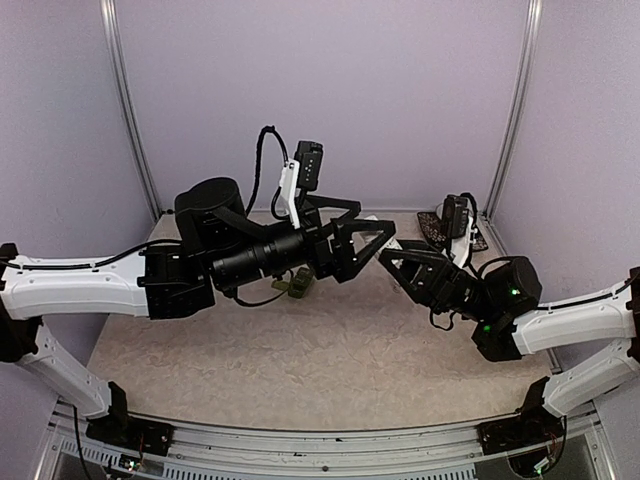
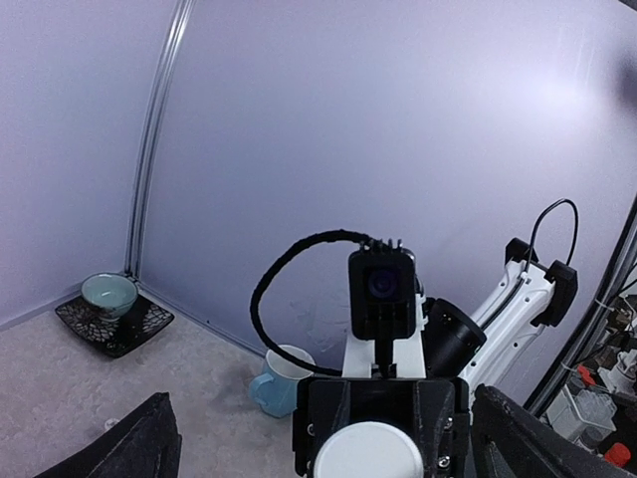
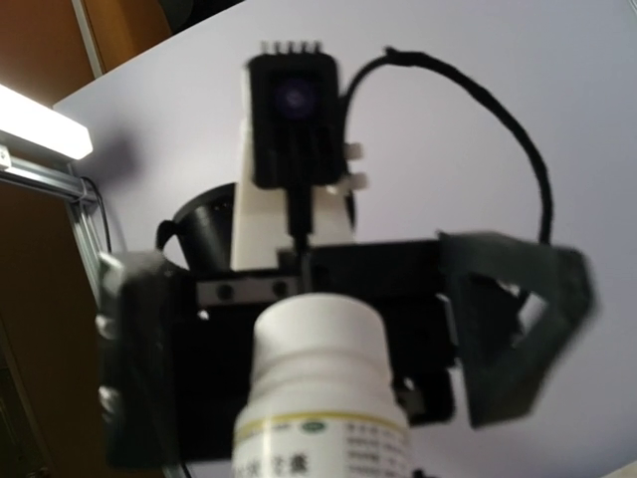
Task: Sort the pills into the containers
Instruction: Screw the lid of the pill bottle onto the pill bottle.
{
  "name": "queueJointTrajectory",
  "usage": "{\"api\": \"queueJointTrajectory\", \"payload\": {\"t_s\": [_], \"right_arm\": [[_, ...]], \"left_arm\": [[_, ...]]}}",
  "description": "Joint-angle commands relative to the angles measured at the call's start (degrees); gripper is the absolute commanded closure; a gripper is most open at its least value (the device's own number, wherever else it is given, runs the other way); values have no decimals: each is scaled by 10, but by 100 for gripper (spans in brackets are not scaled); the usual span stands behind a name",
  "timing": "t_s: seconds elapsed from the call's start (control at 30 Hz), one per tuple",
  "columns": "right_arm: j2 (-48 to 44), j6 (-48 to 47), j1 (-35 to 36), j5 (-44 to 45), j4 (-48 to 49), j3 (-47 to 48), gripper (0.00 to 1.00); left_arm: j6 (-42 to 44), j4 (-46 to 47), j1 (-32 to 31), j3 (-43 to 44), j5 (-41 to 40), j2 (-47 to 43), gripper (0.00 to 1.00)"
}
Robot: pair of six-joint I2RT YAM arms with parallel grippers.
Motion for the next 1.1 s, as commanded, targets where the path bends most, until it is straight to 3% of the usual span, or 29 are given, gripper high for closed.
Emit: {"api": "queueJointTrajectory", "payload": {"t_s": [0.0,0.57,1.07], "right_arm": [[-7,-17,-5,-8,10,8,100],[-26,-26,-4,3,54,-5,100],[-48,-38,-5,8,58,-1,100]], "left_arm": [[-20,-2,12,15,-16,11,1],[-64,45,33,-38,30,-1,1],[-71,48,39,-71,23,-24,1]]}}
